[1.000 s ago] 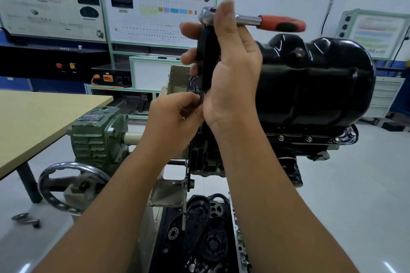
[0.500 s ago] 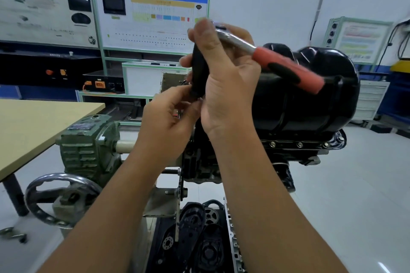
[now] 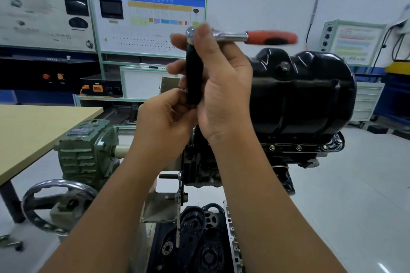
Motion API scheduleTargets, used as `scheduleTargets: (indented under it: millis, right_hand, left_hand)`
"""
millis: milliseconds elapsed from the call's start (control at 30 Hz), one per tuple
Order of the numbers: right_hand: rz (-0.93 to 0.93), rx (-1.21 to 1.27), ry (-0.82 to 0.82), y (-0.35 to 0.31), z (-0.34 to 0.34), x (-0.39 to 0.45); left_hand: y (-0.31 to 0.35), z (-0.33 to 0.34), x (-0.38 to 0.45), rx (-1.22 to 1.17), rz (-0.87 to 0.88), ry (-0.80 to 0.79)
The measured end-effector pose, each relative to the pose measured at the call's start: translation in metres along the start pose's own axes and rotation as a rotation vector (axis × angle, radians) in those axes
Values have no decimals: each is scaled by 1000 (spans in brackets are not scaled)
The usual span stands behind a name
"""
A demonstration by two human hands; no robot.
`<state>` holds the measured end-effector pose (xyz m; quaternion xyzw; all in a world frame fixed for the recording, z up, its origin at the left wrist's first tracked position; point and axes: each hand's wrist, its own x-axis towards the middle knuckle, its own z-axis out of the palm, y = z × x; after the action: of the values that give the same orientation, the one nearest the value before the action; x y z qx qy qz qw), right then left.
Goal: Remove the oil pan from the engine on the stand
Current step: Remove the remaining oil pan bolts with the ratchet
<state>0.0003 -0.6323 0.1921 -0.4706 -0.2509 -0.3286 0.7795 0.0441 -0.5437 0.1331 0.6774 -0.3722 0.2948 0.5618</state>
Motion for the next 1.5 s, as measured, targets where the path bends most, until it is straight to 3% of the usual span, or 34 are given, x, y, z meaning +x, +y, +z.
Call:
scheduleTargets:
  millis: [167, 300, 367, 500, 600, 800, 933, 1100, 1200, 1300, 1400, 1500]
  right_hand:
    - [-195, -32, 13, 2, 2, 3]
    - [3, 16, -114, -3, -3, 5]
    - [-1, 33, -156, -4, -5, 6]
    - [-116, -24, -94, 1, -4, 1]
    - [11, 9, -106, -4, -2, -1]
    - [151, -33, -126, -19, -3, 6]
    - [225, -134, -162, -18, 9, 17]
    - [124, -189, -74, -10, 14, 18]
    - [9, -133, -32, -1, 9, 11]
    - [14, -101, -19, 2, 8, 15]
    - [10, -86, -84, 4, 6, 19]
    - [61, -9, -182, 5, 3, 20]
  left_hand:
    - [3, 4, 0, 93, 51, 64]
    - [-1, 3, 0, 53, 44, 20]
    - [-3, 0, 0, 37, 52, -43]
    - [-3, -2, -1, 85, 34, 6]
    - [-2, -2, -2, 59, -5, 40]
    - [-11, -13, 0, 20, -86, -138]
    - [-15, -17, 4, -11, -140, -90]
    - [-15, -14, 5, 72, -118, -7]
    - [-14, -17, 6, 84, -87, -78]
    - [-11, -22, 5, -2, -139, -177]
    - [-6, -25, 5, -191, -158, -203]
    - [-4, -26, 7, -195, -108, -189]
